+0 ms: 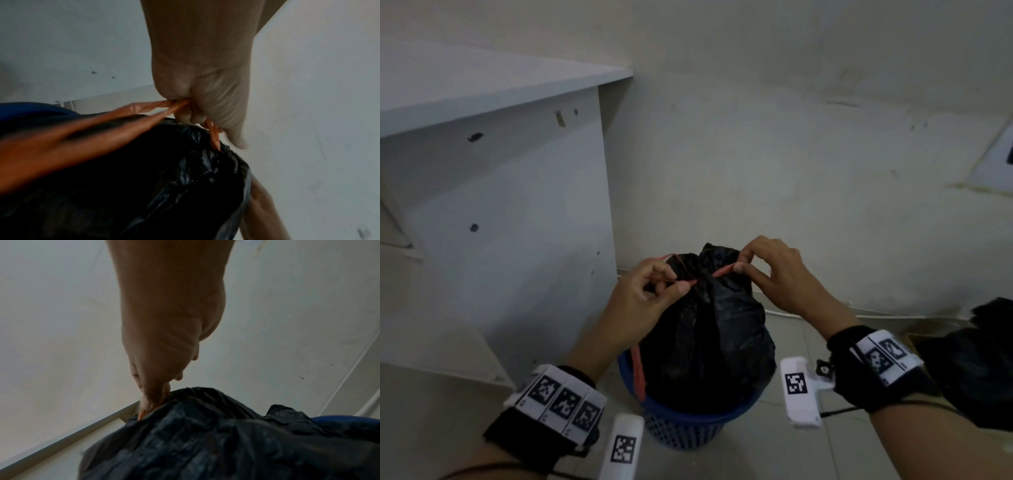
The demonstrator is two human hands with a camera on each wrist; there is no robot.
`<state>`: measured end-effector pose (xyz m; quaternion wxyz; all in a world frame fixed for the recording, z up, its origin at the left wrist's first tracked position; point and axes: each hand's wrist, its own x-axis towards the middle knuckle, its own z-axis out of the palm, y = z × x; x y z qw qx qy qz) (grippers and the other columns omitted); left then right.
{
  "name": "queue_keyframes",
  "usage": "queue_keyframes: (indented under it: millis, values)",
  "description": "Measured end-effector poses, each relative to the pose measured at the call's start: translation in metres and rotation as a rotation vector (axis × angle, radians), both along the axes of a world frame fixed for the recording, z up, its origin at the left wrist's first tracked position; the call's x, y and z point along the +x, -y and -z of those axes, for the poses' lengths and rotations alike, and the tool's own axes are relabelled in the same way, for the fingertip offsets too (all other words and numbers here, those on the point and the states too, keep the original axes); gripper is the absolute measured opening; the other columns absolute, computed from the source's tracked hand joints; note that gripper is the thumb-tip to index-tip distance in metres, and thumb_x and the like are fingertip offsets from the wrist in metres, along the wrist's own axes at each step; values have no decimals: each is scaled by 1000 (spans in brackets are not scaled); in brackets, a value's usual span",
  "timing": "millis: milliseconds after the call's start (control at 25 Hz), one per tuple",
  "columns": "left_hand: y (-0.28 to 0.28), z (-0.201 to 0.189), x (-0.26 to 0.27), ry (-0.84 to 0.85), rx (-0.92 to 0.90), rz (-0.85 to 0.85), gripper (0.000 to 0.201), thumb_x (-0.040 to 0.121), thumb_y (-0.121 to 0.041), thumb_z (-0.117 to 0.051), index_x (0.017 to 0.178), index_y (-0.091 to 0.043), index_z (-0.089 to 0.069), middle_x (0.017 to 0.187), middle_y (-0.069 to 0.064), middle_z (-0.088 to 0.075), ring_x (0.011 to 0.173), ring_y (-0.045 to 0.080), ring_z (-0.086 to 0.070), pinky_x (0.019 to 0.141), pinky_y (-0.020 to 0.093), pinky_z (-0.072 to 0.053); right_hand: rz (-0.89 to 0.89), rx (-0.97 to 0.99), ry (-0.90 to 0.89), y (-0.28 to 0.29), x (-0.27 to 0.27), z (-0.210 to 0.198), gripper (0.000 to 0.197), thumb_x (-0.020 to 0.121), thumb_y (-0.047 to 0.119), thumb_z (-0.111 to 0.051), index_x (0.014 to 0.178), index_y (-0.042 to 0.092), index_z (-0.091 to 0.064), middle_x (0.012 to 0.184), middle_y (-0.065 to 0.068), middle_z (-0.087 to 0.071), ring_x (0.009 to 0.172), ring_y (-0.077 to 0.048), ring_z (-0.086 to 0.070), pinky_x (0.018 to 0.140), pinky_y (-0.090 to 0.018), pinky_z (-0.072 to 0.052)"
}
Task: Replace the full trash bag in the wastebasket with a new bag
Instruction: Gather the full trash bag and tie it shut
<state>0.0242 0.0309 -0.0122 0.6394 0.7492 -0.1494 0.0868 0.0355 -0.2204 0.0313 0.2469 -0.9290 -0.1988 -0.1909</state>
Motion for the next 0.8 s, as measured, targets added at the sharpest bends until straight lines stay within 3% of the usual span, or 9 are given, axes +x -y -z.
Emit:
queue_keyframes:
  millis: [80,120,200,320,400,520,600,680,800]
  values:
    - [7,5,-7,28,94,37,33,64,-40,-86,84,-31,-61,84,0,-58,72,5,-57,64,19,-48,-115,173,-122,-8,-7,-9,26,89,48,-61,106,28,-59,110,12,-59,103,-3,-56,89,-18,-41]
    - [13,9,-9,62,152,22,31,66,-33,-86,82,-31,-59,83,-5,-59,74,3,-59,65,18,-49,-168,185,-230,-12,-13,-12,42,84,51,-64,120,31,-55,121,13,-56,111,2,-54,91,-12,-40]
    - [23,13,-10,148,164,-39,27,76,-12,-79,75,-25,-56,79,-7,-60,75,0,-60,68,13,-48,-156,-98,-322,-23,-18,-8,71,76,63,-65,138,38,-39,139,14,-47,123,-3,-47,100,-24,-39]
    - [35,12,-16,234,70,-102,26,84,-1,-70,74,-17,-53,80,-2,-60,77,-4,-60,71,6,-45,-6,-373,-236,-37,-12,12,48,84,49,-61,126,27,-51,126,2,-58,115,-22,-54,90,-38,-40]
    - [43,15,-24,247,137,-116,20,83,-26,-73,90,-21,-56,101,-3,-58,94,-2,-57,83,12,-43,80,-225,-195,-44,-7,16,28,87,37,-60,106,17,-56,105,-7,-66,98,-30,-61,75,-36,-42]
    - [60,30,-36,90,319,-118,63,70,-64,-68,121,-33,-46,137,-8,-39,125,8,-42,104,29,-35,164,123,-245,-53,-7,13,30,84,35,-66,101,18,-49,84,-5,-65,75,-25,-61,62,-32,-43]
    - [70,32,-37,4,174,-105,60,80,-47,-69,130,-30,-41,140,-6,-41,126,8,-44,104,30,-39,113,294,-375,-54,-8,6,27,83,35,-69,96,20,-50,76,1,-62,65,-14,-57,60,-27,-42]
    - [69,30,-30,-101,-58,-106,39,90,-19,-59,126,-26,-46,125,-3,-57,113,10,-56,93,29,-48,-20,315,-508,-51,-10,-2,20,85,36,-69,95,23,-57,76,4,-65,65,-8,-60,65,-27,-48]
    - [62,23,-14,-288,-207,-85,29,97,-9,-43,112,-28,-59,105,2,-68,95,16,-66,82,35,-55,-149,116,-446,-37,-12,-8,35,79,49,-70,109,34,-59,98,7,-64,92,-14,-62,88,-39,-51]
